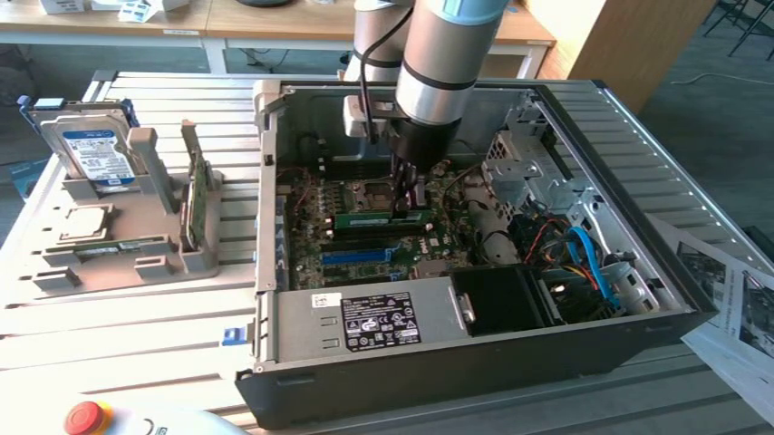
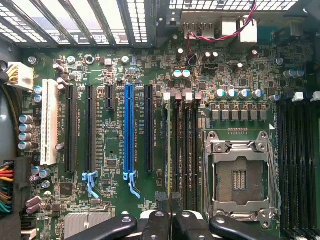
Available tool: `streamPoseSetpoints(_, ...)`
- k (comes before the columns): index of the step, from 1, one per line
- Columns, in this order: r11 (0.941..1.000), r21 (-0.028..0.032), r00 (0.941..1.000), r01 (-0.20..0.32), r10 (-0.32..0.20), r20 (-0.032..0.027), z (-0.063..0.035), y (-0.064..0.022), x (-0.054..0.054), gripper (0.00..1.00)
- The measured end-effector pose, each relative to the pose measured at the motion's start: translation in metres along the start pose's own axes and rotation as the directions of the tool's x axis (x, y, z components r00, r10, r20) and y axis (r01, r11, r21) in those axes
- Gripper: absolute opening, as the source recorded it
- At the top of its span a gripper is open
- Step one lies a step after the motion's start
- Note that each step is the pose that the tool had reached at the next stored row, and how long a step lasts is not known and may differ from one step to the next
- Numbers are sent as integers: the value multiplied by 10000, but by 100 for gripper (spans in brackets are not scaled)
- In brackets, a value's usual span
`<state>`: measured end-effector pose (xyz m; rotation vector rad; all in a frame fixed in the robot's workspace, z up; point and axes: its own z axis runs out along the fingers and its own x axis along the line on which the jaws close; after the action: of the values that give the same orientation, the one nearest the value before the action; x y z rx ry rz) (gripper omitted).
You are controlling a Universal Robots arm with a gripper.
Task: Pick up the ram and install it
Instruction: 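Insert the ram into the slot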
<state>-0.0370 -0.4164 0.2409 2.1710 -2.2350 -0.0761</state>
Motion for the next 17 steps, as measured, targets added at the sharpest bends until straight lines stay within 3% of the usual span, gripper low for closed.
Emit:
streamPoseSetpoints(12, 10000, -1, 10000, 61, -61, -3, 0, -6, 0, 12)
streamPoseSetpoints(13, 10000, 14, 10000, 68, -68, -2, 16, -9, 0, 12)
streamPoseSetpoints(14, 9999, 108, 10000, 83, -83, -3, 33, -8, 1, 12)
streamPoseSetpoints(17, 9999, 134, 10000, 87, -87, -1, 37, -8, 0, 12)
